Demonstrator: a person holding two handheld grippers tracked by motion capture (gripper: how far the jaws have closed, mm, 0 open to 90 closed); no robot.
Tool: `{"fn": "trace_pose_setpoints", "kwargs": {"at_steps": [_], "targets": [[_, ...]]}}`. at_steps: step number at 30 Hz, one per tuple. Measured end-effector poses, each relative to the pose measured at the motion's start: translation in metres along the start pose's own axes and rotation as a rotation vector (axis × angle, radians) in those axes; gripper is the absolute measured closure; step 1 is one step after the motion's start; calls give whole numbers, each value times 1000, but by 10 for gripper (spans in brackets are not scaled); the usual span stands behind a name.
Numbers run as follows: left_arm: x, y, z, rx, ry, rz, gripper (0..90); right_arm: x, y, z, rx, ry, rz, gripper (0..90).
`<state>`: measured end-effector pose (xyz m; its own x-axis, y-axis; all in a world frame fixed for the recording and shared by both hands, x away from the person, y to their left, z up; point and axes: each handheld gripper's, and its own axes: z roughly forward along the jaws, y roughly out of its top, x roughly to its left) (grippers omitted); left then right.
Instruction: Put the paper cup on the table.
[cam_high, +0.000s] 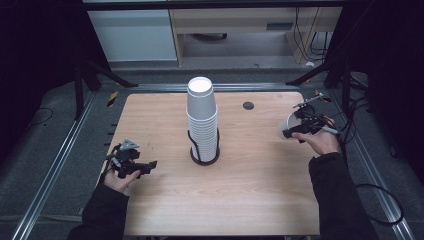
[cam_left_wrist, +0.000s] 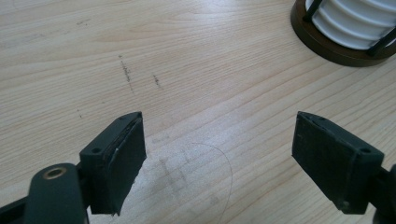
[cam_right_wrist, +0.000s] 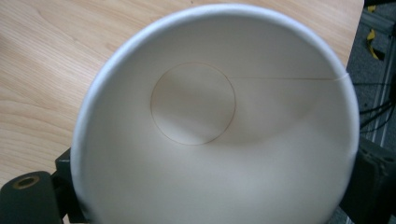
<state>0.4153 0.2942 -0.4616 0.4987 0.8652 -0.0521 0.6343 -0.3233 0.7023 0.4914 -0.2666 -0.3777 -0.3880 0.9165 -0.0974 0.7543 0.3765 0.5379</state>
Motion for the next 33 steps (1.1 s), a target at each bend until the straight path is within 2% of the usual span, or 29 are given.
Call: {"fn": "trace_pose_setpoints", "kwargs": {"at_steps": [3, 12, 22, 33], "targets": [[0, 0, 0, 4, 1, -1, 166, -2, -3, 7, 56, -9, 1, 92], [0, 0, 1, 9, 0, 7, 167, -7, -6, 17, 145, -18, -9, 95], [-1, -1, 2, 13, -1, 9, 166, -4, -9, 31, 218, -4, -47, 96], [-2, -1, 2, 17, -5, 19, 167, -2, -13, 39, 270, 16, -61, 95]]}}
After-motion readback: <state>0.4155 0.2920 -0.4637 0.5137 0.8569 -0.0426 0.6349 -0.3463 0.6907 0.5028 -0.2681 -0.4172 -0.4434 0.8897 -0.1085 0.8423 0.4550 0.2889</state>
